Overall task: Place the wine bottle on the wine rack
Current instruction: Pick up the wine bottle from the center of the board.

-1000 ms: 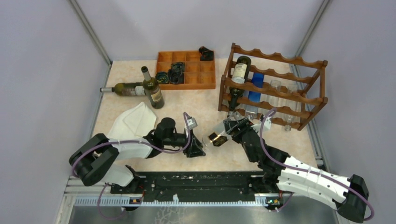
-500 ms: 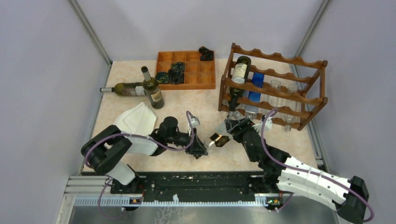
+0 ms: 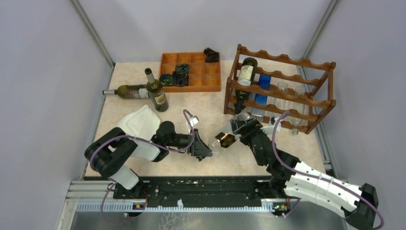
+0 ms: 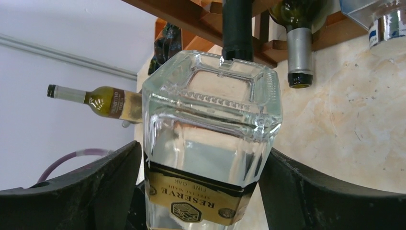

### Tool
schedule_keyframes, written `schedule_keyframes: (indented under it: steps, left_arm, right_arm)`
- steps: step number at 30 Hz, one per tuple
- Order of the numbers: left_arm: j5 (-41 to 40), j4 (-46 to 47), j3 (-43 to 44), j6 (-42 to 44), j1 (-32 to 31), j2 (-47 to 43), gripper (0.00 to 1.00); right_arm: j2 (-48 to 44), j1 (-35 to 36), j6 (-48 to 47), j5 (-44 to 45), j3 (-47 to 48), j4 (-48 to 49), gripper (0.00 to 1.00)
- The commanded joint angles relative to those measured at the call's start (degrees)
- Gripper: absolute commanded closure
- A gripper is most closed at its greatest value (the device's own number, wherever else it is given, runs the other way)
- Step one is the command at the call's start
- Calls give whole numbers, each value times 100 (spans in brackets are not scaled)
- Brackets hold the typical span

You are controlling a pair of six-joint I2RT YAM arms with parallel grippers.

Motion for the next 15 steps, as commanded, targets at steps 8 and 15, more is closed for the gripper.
schedule_keyframes:
  steps: [8, 15]
  left_arm:
    - [321, 3853, -251, -2487, 469, 783, 100]
    - [229, 3361, -160, -2405, 606, 618, 100]
  right_arm:
    - [-379, -18, -1035, 204, 750, 272, 2]
    - [-838, -18, -1817, 20, 827, 75, 1]
